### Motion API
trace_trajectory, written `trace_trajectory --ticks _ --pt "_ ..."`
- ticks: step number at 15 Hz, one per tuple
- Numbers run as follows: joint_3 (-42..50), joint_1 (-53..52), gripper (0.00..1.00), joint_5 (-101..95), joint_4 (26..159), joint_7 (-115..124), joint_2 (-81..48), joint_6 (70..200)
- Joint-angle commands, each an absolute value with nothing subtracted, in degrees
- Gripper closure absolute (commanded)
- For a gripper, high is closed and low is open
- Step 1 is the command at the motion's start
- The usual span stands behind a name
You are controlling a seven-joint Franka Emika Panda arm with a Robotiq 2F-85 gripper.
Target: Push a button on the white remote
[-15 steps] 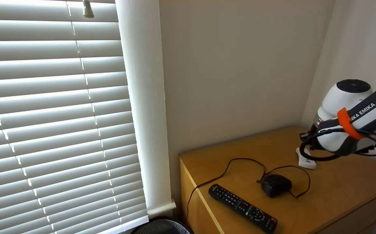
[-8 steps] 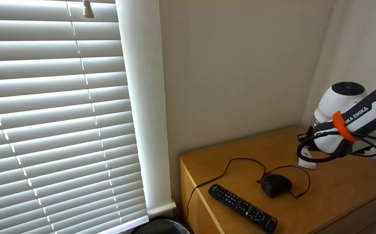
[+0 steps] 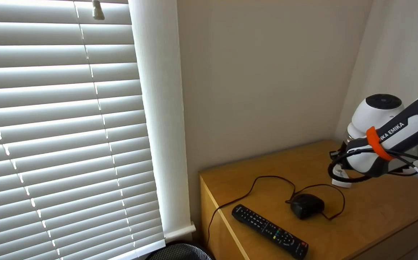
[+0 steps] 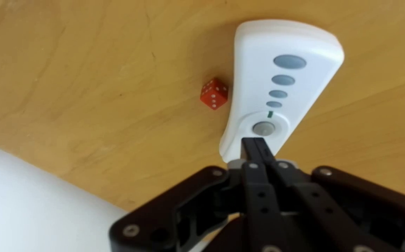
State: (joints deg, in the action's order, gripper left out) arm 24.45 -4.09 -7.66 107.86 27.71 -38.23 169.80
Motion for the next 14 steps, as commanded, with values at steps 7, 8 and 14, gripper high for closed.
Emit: trace_trajectory --ticks 7,8,14 --pt "25.5 -5.1 1.0 -5.4 107.0 26.4 -40.4 171.6" --pt "25.5 -5.2 1.0 -5.4 106.9 26.4 -40.4 171.7" --pt "25.8 -5.3 1.0 -5.5 106.5 26.4 -40.9 171.5"
